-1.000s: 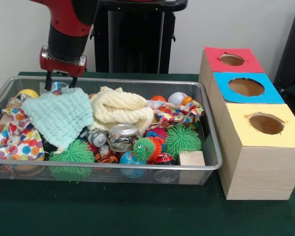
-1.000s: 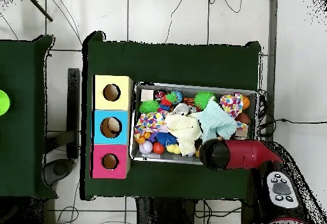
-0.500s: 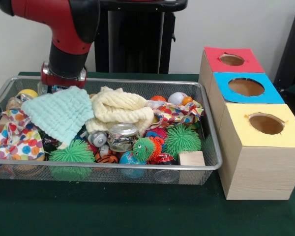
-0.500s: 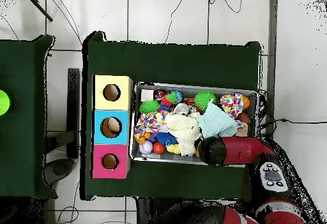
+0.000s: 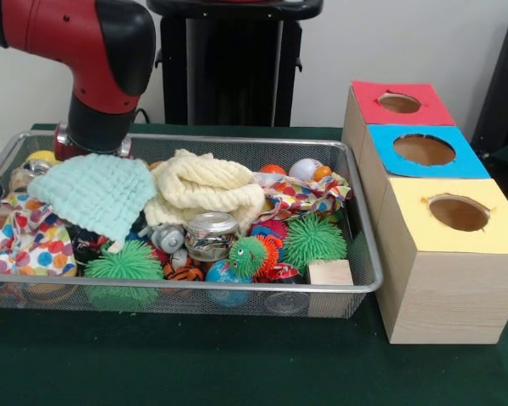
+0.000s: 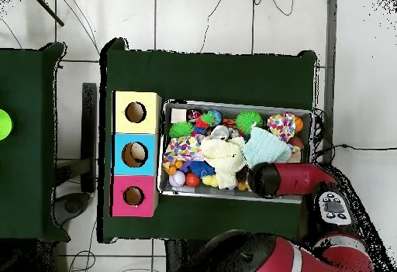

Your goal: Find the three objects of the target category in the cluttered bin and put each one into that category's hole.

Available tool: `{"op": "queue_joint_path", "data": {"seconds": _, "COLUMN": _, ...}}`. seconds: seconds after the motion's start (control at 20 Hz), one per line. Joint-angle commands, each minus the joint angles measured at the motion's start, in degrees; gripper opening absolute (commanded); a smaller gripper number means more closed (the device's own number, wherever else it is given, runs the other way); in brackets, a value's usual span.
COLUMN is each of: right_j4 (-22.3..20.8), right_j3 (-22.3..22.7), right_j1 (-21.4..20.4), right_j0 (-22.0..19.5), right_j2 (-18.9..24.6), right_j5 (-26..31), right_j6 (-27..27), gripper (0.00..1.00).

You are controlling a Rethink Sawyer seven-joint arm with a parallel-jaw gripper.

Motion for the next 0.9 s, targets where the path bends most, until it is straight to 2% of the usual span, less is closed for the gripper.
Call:
{"op": "queue_joint_path", "data": {"seconds": 0.05, "right_j4": 2.55, "right_j3": -2.01, "right_j1": 9.47, "right_j0": -0.89, "right_j2": 4.58, "right_j5": -1.39, "right_j6": 7.19, "gripper": 1.00}}
{"op": "queue_joint_path", "data": {"seconds": 0.2, "right_j4": 2.76, "right_j3": -1.51, "right_j1": 9.05, "right_j0": -1.05, "right_j2": 4.82, "right_j5": -1.93, "right_j6": 7.15, "gripper": 1.00}}
{"op": "queue_joint_path", "data": {"seconds": 0.35, "right_j4": 2.55, "right_j3": -0.46, "right_j1": 8.28, "right_j0": -1.74, "right_j2": 5.58, "right_j5": -5.26, "right_j6": 6.97, "gripper": 1.00}}
{"op": "queue_joint_path", "data": {"seconds": 0.5, "right_j4": 2.21, "right_j3": 1.86, "right_j1": 6.99, "right_j0": -4.71, "right_j2": 8.62, "right_j5": -10.49, "right_j6": 5.65, "gripper": 1.00}}
{"op": "queue_joint_path", "data": {"seconds": 0.65, "right_j4": 3.05, "right_j3": 6.31, "right_j1": 5.41, "right_j0": -10.48, "right_j2": 14.37, "right_j5": -13.66, "right_j6": 3.58, "gripper": 1.00}}
{"op": "queue_joint_path", "data": {"seconds": 0.9, "right_j4": 2.39, "right_j3": 11.55, "right_j1": 3.33, "right_j0": -14.78, "right_j2": 18.95, "right_j5": -19.65, "right_j6": 5.17, "gripper": 1.00}}
